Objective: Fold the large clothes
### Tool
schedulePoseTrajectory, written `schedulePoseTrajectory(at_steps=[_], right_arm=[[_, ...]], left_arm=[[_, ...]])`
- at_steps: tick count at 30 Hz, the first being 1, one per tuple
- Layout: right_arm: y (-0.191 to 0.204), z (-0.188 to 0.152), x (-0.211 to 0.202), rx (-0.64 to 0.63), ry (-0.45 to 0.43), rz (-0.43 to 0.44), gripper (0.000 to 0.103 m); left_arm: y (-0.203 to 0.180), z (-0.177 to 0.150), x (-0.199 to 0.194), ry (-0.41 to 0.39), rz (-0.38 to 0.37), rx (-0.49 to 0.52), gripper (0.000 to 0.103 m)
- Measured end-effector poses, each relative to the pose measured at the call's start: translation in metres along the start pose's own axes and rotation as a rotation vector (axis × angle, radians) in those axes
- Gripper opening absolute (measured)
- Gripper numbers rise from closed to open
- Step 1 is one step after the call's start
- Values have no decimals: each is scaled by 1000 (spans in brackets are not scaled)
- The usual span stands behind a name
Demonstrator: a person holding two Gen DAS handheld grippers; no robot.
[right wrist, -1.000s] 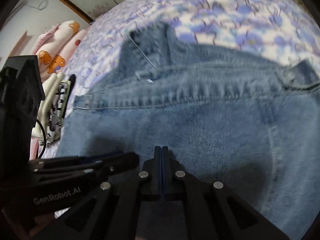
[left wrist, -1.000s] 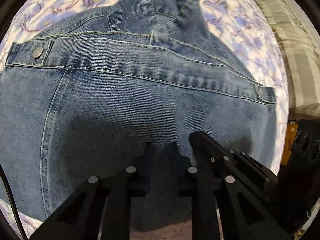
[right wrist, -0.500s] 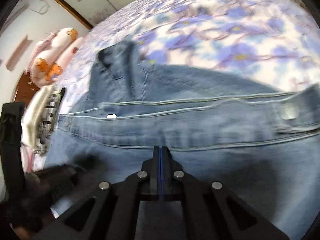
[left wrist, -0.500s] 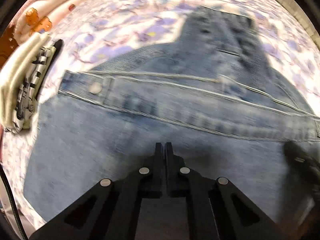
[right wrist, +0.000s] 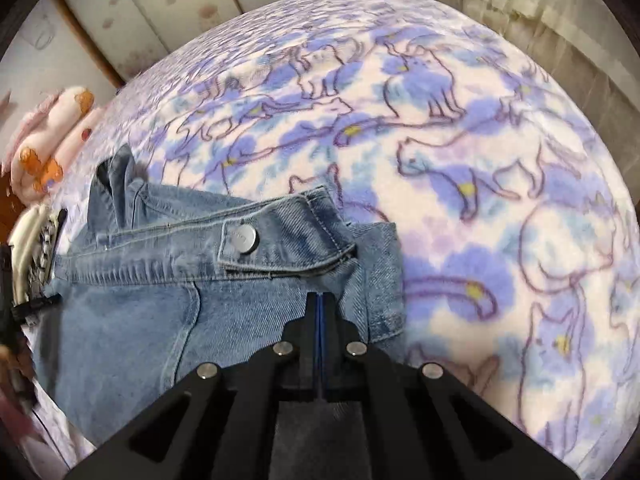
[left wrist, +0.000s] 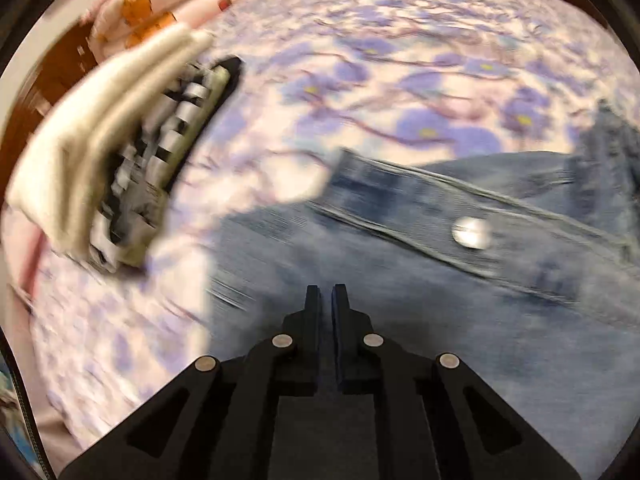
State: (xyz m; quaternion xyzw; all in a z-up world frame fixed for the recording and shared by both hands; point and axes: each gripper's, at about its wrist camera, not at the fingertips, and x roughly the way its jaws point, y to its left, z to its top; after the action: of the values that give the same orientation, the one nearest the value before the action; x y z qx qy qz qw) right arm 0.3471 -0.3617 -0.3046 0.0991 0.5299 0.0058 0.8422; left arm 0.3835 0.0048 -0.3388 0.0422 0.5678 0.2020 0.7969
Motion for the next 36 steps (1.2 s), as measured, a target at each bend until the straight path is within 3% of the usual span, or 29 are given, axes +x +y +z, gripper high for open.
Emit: schedulePoseTrajectory(at_steps=[2, 4, 8, 13, 19, 21, 26, 31, 33, 36], right_arm=[[12, 1, -2, -56, -7, -55, 0], [16, 2, -6, -18, -16, -53, 0], [35, -3, -25, 76, -17, 56, 0], [92, -33, -49, 39, 3, 239, 0], [158, -86, -43, -2, 93, 382, 0], [174, -105, -34, -16, 131, 396, 0], [185, -122, -15, -24, 150, 361, 0], [172, -119, -1, -10, 157, 353, 0], [163, -117, -2, -19, 154, 374, 0], [145, -111, -6, -22, 125, 333, 0]], left_arm=[[13, 2, 3, 11, -51, -7, 6], [19, 4, -9, 26, -99, -33, 6], [-2, -6, -50, 36, -265, 3, 10], [-64, -48, -99, 95, -473, 128, 14], [-114, -107, -117, 175, -568, 225, 12], [-122, -124, -113, 231, -581, 223, 12], [-128, -143, -103, 242, -545, 216, 11], [-125, -142, -93, 281, -562, 176, 7], [-124, -144, -93, 270, -528, 188, 6], [-119, -143, -91, 255, -506, 216, 6]])
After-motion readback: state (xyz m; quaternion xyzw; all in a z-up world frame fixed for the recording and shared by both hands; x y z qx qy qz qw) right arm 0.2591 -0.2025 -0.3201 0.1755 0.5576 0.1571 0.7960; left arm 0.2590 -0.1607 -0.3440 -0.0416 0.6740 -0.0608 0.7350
